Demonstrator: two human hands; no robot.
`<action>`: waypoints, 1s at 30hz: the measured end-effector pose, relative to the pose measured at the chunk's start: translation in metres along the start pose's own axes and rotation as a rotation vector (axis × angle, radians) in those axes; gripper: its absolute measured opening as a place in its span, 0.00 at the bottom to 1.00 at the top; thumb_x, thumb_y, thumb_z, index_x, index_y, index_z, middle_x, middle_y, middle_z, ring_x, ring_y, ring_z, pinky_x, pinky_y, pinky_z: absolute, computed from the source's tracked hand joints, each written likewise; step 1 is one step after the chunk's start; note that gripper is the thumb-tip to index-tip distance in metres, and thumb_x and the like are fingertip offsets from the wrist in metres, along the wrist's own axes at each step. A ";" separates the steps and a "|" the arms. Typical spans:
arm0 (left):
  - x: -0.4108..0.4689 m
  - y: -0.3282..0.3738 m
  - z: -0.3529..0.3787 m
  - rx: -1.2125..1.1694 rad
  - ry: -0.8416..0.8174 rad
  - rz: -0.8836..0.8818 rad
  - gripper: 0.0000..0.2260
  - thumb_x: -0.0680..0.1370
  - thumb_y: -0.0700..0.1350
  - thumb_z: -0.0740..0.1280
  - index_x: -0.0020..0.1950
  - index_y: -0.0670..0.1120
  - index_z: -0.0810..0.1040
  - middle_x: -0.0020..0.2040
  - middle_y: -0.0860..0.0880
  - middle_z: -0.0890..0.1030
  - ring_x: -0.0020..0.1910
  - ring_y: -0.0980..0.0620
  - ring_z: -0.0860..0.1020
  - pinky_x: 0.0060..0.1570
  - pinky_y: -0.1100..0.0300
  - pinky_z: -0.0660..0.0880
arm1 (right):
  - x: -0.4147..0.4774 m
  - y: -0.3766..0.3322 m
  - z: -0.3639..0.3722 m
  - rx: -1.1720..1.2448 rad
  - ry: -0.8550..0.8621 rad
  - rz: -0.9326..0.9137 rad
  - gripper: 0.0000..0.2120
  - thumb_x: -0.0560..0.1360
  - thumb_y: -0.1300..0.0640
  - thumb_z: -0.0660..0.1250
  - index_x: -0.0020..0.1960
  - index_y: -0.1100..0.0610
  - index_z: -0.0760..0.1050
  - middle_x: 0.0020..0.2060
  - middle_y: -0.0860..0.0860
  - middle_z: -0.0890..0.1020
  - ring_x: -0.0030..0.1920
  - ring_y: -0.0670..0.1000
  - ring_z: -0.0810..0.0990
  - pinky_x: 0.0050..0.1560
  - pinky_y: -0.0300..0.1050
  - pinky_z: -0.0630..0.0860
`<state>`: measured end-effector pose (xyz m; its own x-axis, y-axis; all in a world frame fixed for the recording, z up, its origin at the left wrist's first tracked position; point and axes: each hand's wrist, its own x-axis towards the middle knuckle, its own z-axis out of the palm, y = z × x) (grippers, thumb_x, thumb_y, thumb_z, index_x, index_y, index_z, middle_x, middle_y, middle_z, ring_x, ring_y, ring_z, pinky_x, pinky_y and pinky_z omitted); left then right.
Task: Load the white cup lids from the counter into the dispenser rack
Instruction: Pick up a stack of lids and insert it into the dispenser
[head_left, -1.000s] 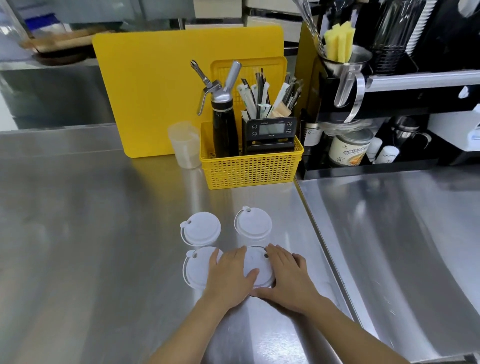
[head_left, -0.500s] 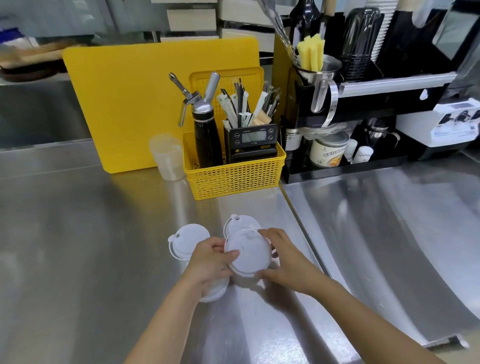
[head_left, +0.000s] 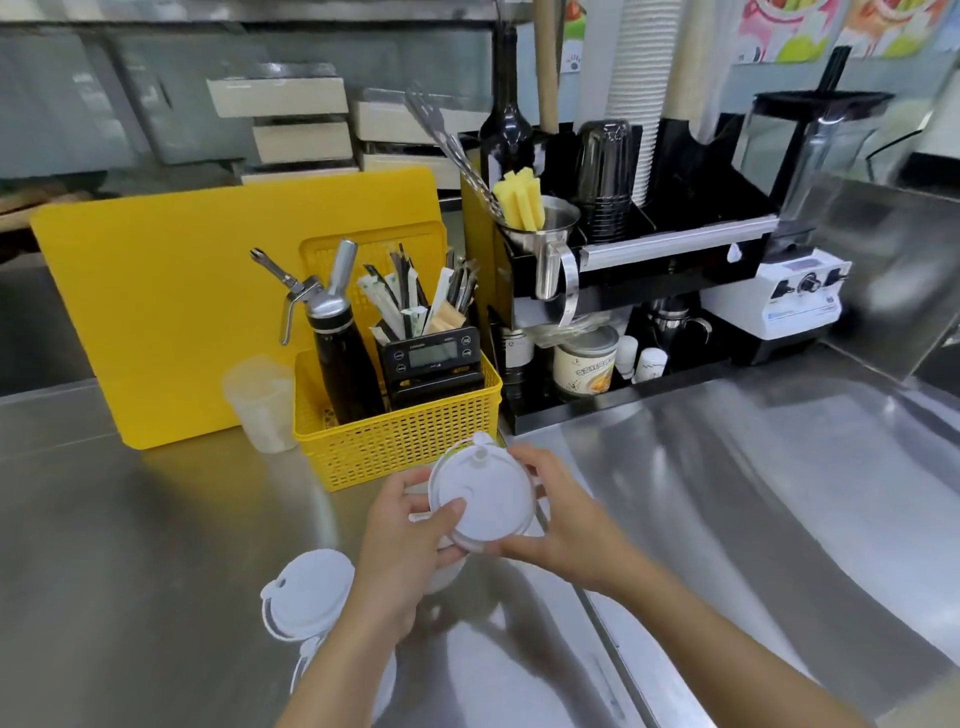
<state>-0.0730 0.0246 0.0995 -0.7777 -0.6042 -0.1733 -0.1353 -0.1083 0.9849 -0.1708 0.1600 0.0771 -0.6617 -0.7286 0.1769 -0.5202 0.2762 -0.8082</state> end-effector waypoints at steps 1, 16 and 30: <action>0.002 0.007 0.009 -0.005 0.000 0.015 0.12 0.73 0.36 0.68 0.48 0.52 0.71 0.50 0.42 0.78 0.49 0.42 0.80 0.30 0.59 0.81 | 0.004 0.002 -0.012 -0.012 0.009 -0.023 0.37 0.63 0.47 0.77 0.65 0.46 0.61 0.61 0.42 0.67 0.59 0.41 0.68 0.56 0.33 0.69; 0.052 0.072 0.233 0.122 0.048 0.200 0.12 0.73 0.38 0.69 0.50 0.52 0.73 0.47 0.49 0.79 0.46 0.49 0.79 0.43 0.58 0.79 | 0.047 0.090 -0.249 -0.046 0.019 -0.214 0.32 0.63 0.54 0.78 0.58 0.36 0.64 0.58 0.35 0.69 0.59 0.36 0.68 0.53 0.23 0.65; 0.073 0.106 0.361 0.041 -0.091 0.114 0.14 0.71 0.33 0.70 0.53 0.42 0.73 0.50 0.38 0.80 0.47 0.42 0.82 0.46 0.52 0.82 | 0.057 0.132 -0.368 -0.261 0.016 -0.214 0.42 0.63 0.50 0.77 0.70 0.55 0.58 0.62 0.45 0.64 0.64 0.45 0.64 0.62 0.38 0.62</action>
<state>-0.3653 0.2537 0.1921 -0.8419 -0.5361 -0.0613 -0.0666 -0.0095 0.9977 -0.4757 0.3853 0.1868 -0.5303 -0.7778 0.3373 -0.7675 0.2713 -0.5808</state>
